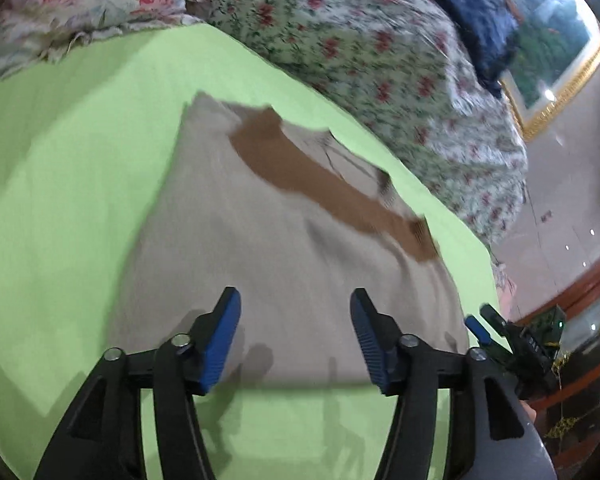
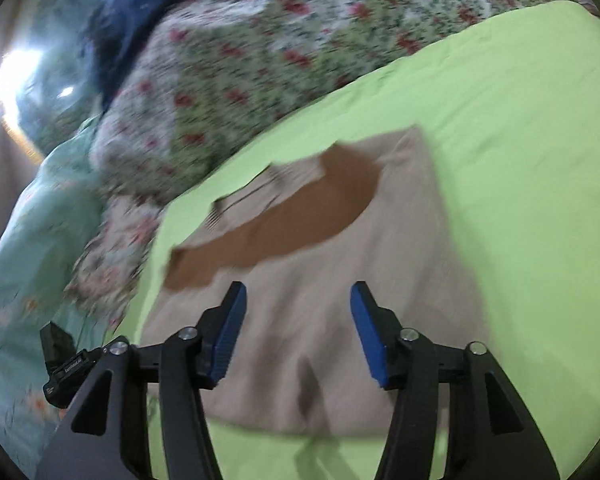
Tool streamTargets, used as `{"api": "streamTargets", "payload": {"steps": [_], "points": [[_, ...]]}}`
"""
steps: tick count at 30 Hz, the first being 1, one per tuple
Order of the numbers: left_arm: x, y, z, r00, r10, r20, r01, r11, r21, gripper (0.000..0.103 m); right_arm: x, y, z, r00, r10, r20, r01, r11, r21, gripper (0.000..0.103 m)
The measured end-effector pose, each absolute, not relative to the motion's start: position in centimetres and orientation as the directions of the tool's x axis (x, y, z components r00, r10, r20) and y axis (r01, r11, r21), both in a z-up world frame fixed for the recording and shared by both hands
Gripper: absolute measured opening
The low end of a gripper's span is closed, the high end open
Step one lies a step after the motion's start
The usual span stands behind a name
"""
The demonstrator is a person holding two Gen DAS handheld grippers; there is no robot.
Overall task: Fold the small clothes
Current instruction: 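Lay the hem down near the collar and open both grippers, then grasp the side edge of the folded sweater with the left gripper, then fold the sweater side over with the left gripper while the right gripper grasps and guides it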
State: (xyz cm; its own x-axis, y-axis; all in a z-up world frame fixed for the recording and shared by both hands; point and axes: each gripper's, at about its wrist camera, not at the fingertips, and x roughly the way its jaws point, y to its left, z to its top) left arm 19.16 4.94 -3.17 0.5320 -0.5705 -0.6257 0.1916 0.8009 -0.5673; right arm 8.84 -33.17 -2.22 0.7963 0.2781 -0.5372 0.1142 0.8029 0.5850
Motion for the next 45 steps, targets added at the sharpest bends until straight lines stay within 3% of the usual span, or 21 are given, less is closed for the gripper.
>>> {"api": "streamTargets", "payload": {"steps": [2, 8, 17, 22, 26, 29, 36, 38, 39, 42, 45], "points": [[16.7, 4.7, -3.8, 0.520, -0.568, -0.638, 0.191, 0.805, -0.561, 0.066, 7.5, -31.9, -2.7, 0.794, 0.293, -0.532, 0.105, 0.796, 0.596, 0.060], [13.7, 3.9, -6.8, 0.455, -0.594, -0.663, 0.154, 0.786, -0.599, 0.067, 5.5, -29.5, -4.8, 0.751, 0.367, -0.548, 0.095, 0.762, 0.640, 0.060], [15.1, 3.4, -4.7, 0.474, -0.601, -0.644, 0.196, 0.785, -0.588, 0.072, 7.1, -28.0, -3.3, 0.746, 0.412, -0.523, 0.025, 0.768, 0.640, 0.060], [15.2, 3.8, -6.0, 0.455, -0.597, -0.661, 0.147, 0.782, -0.605, 0.072, 10.3, -26.9, -3.0, 0.690, 0.509, -0.514, -0.051, 0.743, 0.667, 0.060], [15.8, 4.0, -6.9, 0.444, -0.598, -0.667, 0.111, 0.775, -0.622, 0.073, 14.7, -26.6, -2.6, 0.662, 0.508, -0.551, -0.072, 0.775, 0.627, 0.060], [16.4, 4.8, -7.2, 0.483, -0.561, -0.672, 0.062, 0.787, -0.613, 0.082, 17.1, -26.7, -1.6, 0.671, 0.508, -0.539, -0.072, 0.769, 0.636, 0.060], [20.8, 6.7, -8.1, 0.581, -0.496, -0.646, -0.032, 0.779, -0.627, 0.081, 17.2, -27.1, -0.9, 0.692, 0.516, -0.505, -0.065, 0.741, 0.668, 0.060], [22.0, 6.5, -7.9, 0.600, -0.445, -0.665, -0.057, 0.805, -0.590, 0.072, 16.8, -27.9, -1.4, 0.690, 0.509, -0.514, -0.037, 0.735, 0.677, 0.060], [22.4, 6.4, -7.7, 0.607, -0.425, -0.672, -0.067, 0.815, -0.576, 0.062, 16.4, -28.6, -1.7, 0.693, 0.500, -0.519, -0.019, 0.733, 0.680, 0.060], [23.5, 6.4, -7.7, 0.602, -0.434, -0.670, -0.062, 0.811, -0.581, 0.013, 15.2, -30.6, -2.1, 0.709, 0.475, -0.521, 0.015, 0.729, 0.684, 0.060], [23.3, 4.5, -5.5, 0.624, -0.397, -0.673, -0.014, 0.855, -0.518, 0.009, 14.0, -32.9, -2.3, 0.724, 0.444, -0.527, 0.046, 0.731, 0.680, 0.060]]}}
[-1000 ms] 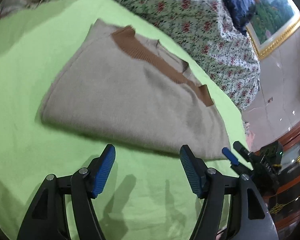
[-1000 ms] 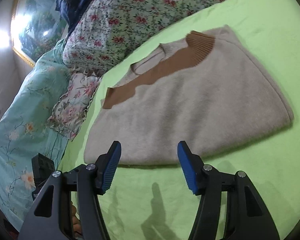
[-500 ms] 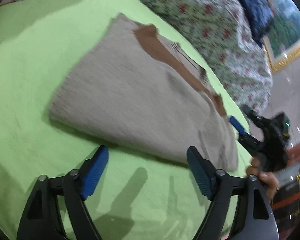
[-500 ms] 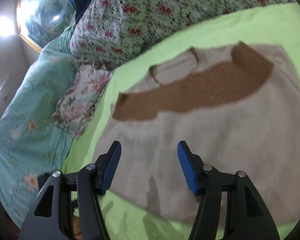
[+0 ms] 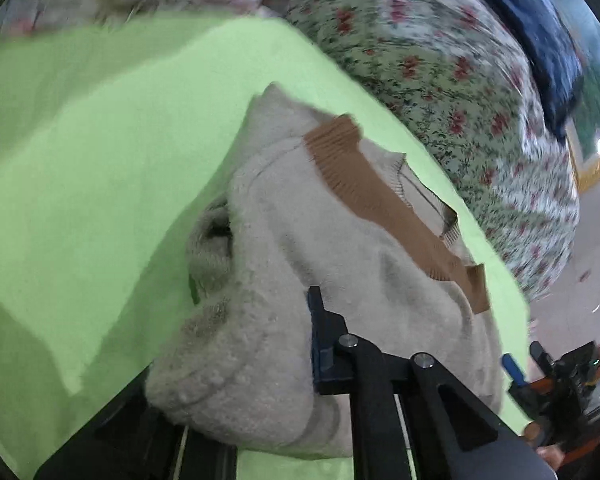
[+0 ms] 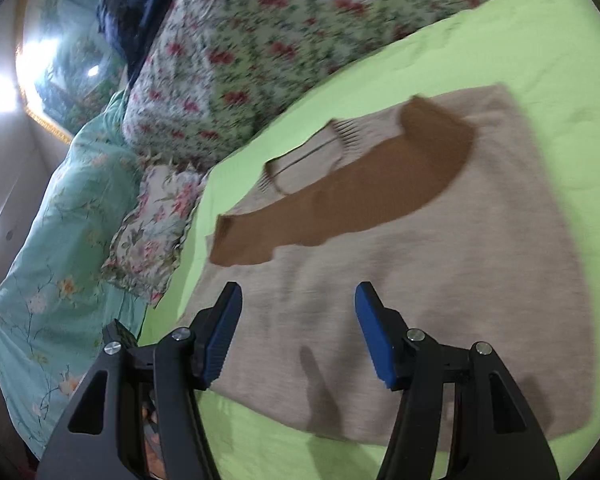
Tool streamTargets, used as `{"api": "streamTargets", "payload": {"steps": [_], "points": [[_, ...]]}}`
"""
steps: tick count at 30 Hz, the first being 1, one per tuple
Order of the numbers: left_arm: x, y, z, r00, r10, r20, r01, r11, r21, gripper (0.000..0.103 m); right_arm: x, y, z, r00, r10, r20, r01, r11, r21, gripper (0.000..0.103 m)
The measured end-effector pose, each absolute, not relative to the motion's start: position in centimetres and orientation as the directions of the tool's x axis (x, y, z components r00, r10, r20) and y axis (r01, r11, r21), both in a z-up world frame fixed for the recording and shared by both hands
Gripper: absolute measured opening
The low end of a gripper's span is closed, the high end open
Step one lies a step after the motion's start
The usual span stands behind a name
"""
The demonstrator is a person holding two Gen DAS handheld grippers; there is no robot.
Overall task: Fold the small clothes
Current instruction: 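Fold the sweater side over with the left gripper while the right gripper grasps and guides it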
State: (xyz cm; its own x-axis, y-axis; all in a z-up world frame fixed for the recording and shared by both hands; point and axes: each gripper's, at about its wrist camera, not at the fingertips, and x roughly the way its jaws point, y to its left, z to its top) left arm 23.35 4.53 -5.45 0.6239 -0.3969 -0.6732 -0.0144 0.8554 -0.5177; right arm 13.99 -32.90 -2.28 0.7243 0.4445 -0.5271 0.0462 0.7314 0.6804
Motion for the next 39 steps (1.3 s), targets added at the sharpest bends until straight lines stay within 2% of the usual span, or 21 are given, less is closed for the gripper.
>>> {"api": "streamTargets", "payload": {"steps": [5, 10, 18, 26, 28, 29, 30, 31, 33, 39], "points": [[21.0, -2.1, 0.3, 0.656, -0.467, -0.594, 0.226, 0.871, -0.436, 0.007, 12.8, -36.0, -2.3, 0.737, 0.439, -0.513, 0.060, 0.714, 0.698, 0.060], [19.4, -10.1, 1.9, 0.585, -0.560, -0.587, 0.409, 0.828, -0.383, 0.007, 13.3, -38.6, -3.1, 0.700, 0.576, -0.421, 0.014, 0.578, 0.816, 0.060], [19.5, -16.2, -1.6, 0.474, -0.574, -0.667, 0.468, 0.806, -0.361, 0.007, 16.9, -36.4, -4.7, 0.570, 0.717, -0.402, -0.013, 0.496, 0.868, 0.074], [19.4, -14.7, -0.3, 0.485, -0.604, -0.632, 0.465, 0.790, -0.398, 0.007, 23.5, -31.9, -6.4, 0.453, 0.796, -0.401, 0.012, 0.444, 0.896, 0.078], [19.1, -15.0, -0.2, 0.483, -0.596, -0.641, 0.477, 0.793, -0.379, 0.007, 25.1, -31.5, -5.6, 0.485, 0.771, -0.413, 0.005, 0.470, 0.883, 0.075], [18.9, -15.2, -0.1, 0.488, -0.587, -0.646, 0.482, 0.798, -0.361, 0.007, 26.0, -31.5, -5.4, 0.495, 0.758, -0.424, 0.009, 0.483, 0.876, 0.065], [18.6, -15.5, 0.1, 0.496, -0.575, -0.651, 0.487, 0.805, -0.339, 0.007, 26.5, -31.5, -5.2, 0.500, 0.745, -0.441, 0.015, 0.502, 0.865, 0.037], [18.5, -15.8, 0.2, 0.500, -0.569, -0.653, 0.491, 0.807, -0.328, 0.007, 27.2, -31.5, -4.9, 0.500, 0.728, -0.469, 0.022, 0.531, 0.847, 0.026], [18.2, -16.2, 0.7, 0.500, -0.573, -0.649, 0.499, 0.804, -0.325, 0.007, 27.5, -31.4, -3.6, 0.508, 0.701, -0.501, -0.007, 0.585, 0.811, 0.018], [17.3, -21.5, 2.6, 0.433, -0.660, -0.614, 0.607, 0.717, -0.343, 0.009, 24.3, -34.8, 2.5, 0.614, 0.608, -0.504, -0.156, 0.719, 0.678, 0.017]]}}
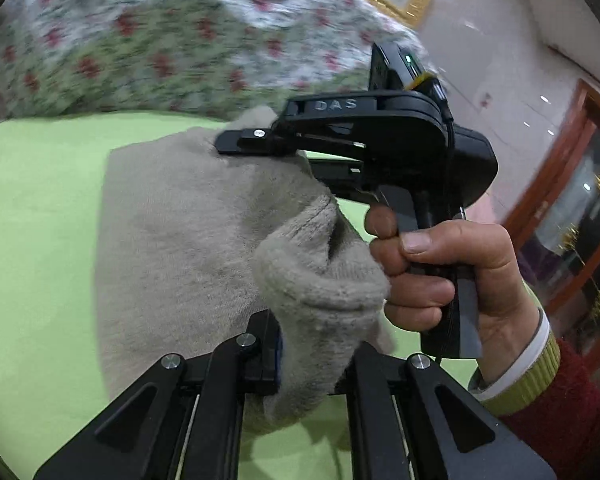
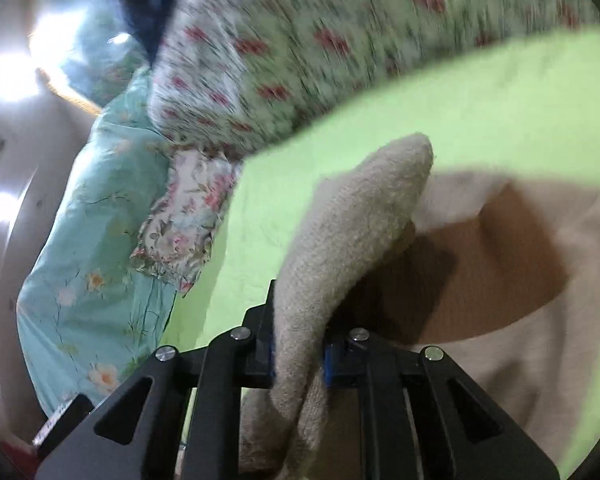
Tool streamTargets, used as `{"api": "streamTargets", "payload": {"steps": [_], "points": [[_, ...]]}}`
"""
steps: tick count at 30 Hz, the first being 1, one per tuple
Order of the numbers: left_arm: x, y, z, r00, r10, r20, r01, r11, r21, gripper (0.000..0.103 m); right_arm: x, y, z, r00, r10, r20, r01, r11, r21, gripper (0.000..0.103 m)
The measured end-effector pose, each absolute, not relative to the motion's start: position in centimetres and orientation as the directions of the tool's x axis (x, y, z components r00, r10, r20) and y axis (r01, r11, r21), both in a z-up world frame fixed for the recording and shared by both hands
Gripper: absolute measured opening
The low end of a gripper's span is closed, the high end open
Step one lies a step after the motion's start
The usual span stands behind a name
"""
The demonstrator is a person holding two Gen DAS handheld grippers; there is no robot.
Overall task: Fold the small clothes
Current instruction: 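Fold the sweater side over with the left gripper while the right gripper grasps and guides it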
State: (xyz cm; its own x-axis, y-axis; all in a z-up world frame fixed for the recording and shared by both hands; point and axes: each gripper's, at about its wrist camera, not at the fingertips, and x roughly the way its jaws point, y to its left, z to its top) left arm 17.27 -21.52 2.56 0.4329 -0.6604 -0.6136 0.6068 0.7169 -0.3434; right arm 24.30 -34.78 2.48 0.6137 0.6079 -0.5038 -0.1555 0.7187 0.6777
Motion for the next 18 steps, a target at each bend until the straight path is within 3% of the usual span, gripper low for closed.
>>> {"api": "streamTargets", "payload": {"steps": [7, 13, 18], "points": [[18.1, -28.5, -3.1, 0.305, -0.649, -0.697, 0.625, 0.689, -0.368, 0.009, 23.4, -40.4, -3.2, 0.559, 0.462, -0.688, 0.007, 0.827, 0.562, 0.017], [17.9, -30.2, -3.2, 0.323, -0.640, -0.698, 0.641, 0.690, -0.336, 0.009, 22.8, -41.4, -2.7, 0.604, 0.408, -0.685, -0.020, 0.866, 0.499, 0.017], [18.6, -30.1, -4.4, 0.268, -0.639, -0.721, 0.628, 0.684, -0.372, 0.020, 23.5, -41.4, -4.3, 0.579, 0.358, -0.732, 0.000, 0.899, 0.439, 0.021]]}}
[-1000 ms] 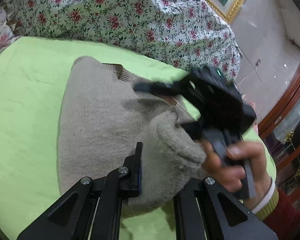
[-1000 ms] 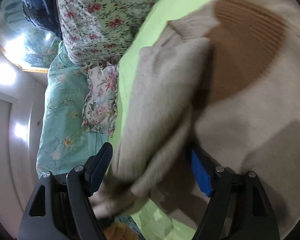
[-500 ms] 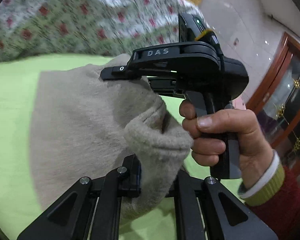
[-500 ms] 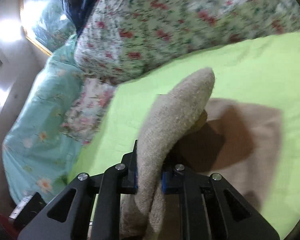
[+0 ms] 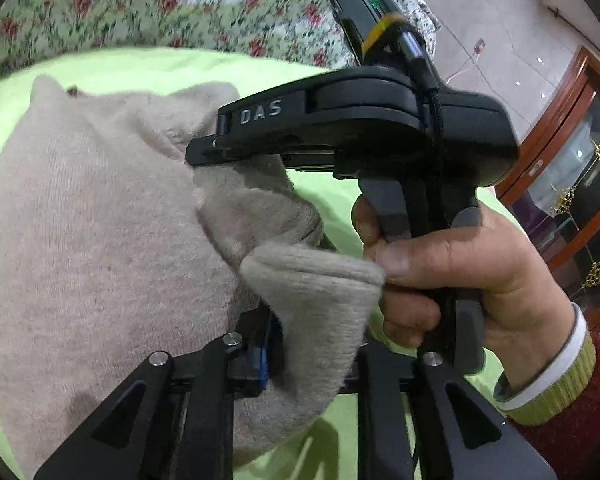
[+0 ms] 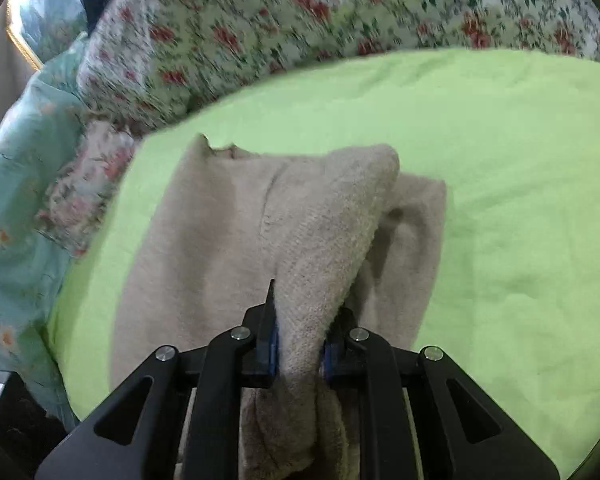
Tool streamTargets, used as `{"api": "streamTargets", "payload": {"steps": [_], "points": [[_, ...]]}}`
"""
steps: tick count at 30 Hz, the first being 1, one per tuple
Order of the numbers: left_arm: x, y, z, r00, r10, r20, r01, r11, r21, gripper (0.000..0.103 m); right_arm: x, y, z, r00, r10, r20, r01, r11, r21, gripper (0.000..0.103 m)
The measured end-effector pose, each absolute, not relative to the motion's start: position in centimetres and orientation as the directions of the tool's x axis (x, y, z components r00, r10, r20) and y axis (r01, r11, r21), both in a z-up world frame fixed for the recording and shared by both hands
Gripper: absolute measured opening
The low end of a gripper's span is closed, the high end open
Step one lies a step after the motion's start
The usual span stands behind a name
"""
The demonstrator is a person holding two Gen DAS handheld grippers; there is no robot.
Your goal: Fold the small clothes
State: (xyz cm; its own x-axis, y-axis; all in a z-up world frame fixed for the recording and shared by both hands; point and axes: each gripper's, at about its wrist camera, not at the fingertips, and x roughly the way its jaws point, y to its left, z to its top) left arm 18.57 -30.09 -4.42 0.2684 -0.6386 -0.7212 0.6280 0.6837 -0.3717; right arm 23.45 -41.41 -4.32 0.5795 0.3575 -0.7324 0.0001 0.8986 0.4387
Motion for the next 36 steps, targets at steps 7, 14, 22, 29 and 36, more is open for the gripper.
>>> {"api": "streamTargets", "payload": {"steps": [7, 14, 22, 29, 36], "points": [[15.7, -25.6, -2.3, 0.247, -0.674, -0.696, 0.653, 0.646, -0.394, 0.057, 20.2, -43.6, -4.0, 0.640, 0.284, -0.714, 0.093, 0.894, 0.439, 0.048], [14.5, -17.7, 0.5, 0.350, -0.670, -0.655, 0.601, 0.697, -0.391, 0.080, 15.4, -44.6, -2.7, 0.687, 0.330, -0.648, 0.098, 0.841, 0.532, 0.078], [21.5, -14.2, -1.5, 0.356, -0.647, -0.674, 0.472, 0.748, -0.467, 0.082, 14.8, -43.3, -4.5, 0.633, 0.408, -0.657, 0.081, 0.810, 0.581, 0.079], [26.7, -15.4, -5.2, 0.265, -0.678, -0.685, 0.406, 0.723, -0.559, 0.082, 16.8, -42.9, -5.8, 0.596, 0.437, -0.673, 0.071, 0.807, 0.586, 0.079], [30.6, -16.8, -8.6, 0.157, -0.756, -0.636, 0.336, 0.646, -0.685, 0.063, 19.5, -42.6, -7.2, 0.583, 0.450, -0.677, 0.076, 0.799, 0.597, 0.060]]}}
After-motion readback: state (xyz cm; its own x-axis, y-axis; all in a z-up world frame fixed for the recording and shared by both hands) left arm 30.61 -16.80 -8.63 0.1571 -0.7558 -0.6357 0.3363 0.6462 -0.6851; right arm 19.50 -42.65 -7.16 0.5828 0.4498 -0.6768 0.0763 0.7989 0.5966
